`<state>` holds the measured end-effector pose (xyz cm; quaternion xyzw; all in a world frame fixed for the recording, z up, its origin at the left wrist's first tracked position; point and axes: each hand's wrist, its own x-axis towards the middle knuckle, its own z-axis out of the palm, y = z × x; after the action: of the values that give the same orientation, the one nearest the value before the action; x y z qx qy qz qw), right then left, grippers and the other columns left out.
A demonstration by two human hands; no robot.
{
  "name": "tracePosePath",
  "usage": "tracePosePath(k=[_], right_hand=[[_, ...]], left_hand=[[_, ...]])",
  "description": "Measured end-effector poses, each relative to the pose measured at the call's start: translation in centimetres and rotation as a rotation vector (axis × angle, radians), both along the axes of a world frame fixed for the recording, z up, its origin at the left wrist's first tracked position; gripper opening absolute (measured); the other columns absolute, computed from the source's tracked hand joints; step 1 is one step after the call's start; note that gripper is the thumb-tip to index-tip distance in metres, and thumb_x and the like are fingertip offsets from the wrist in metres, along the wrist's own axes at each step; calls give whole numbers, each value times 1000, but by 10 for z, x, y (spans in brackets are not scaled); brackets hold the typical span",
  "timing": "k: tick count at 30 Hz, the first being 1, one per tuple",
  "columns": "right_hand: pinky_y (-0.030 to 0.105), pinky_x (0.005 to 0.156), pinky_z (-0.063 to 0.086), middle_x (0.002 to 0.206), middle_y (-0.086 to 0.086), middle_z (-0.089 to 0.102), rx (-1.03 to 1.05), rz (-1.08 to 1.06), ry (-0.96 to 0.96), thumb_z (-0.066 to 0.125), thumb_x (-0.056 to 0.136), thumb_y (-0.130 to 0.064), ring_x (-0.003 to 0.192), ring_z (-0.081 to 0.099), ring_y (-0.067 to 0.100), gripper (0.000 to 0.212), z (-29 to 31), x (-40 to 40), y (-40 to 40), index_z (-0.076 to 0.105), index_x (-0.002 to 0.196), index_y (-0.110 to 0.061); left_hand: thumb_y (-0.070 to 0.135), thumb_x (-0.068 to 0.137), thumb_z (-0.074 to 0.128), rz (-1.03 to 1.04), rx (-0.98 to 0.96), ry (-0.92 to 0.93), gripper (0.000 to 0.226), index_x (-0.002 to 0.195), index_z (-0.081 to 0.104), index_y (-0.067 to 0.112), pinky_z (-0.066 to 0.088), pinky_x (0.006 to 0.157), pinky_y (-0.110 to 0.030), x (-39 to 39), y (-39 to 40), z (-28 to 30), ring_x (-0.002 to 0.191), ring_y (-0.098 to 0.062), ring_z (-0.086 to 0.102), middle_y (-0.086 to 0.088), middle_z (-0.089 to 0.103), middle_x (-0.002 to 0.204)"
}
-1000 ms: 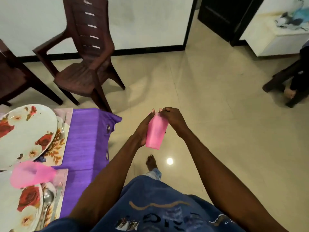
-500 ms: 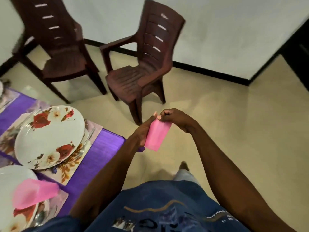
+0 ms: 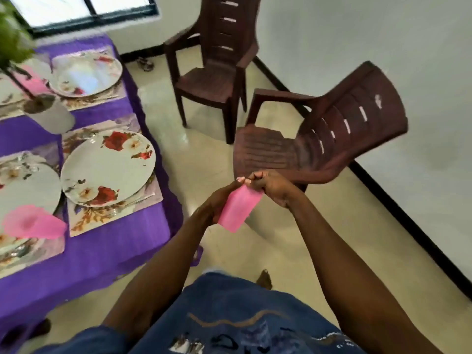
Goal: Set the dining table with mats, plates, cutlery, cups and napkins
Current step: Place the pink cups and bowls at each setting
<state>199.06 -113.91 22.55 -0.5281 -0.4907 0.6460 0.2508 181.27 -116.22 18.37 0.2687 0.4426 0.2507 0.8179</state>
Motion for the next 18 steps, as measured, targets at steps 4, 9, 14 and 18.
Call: tracePosePath(k=[4, 9, 14, 18], right_hand=[[26, 65, 44, 78, 7, 64, -52, 175, 2, 64, 87, 0, 70, 55, 16, 11, 3, -4, 40, 71, 83, -7], [33, 77, 42, 84, 12, 62, -38, 307, 19, 62, 90, -2, 82, 53, 22, 8, 4, -36, 87, 70, 88, -3], [30, 80, 47, 91, 10, 65, 3, 455, 36, 60, 92, -5, 85, 57, 17, 14, 0, -86, 140, 69, 100, 2], [38, 86, 45, 91, 9, 66, 16, 578, 60, 62, 92, -8, 90, 57, 23, 11, -3, -137, 195, 72, 94, -7]], left_hand=[[58, 79, 72, 163, 4, 61, 76, 132, 55, 6, 53, 79, -43, -2, 12, 2, 93, -35, 63, -22, 63, 116], [64, 72, 74, 302, 6, 54, 86, 132, 55, 6, 53, 76, -39, -29, 32, 6, 88, -30, 65, -18, 64, 110], [58, 78, 72, 425, -21, -24, 83, 137, 50, 4, 54, 77, -40, -71, 69, -3, 89, -29, 64, -19, 63, 112], [49, 88, 56, 474, -1, -184, 53, 116, 64, 5, 59, 72, -36, -121, 100, -18, 82, -22, 68, -10, 69, 97]])
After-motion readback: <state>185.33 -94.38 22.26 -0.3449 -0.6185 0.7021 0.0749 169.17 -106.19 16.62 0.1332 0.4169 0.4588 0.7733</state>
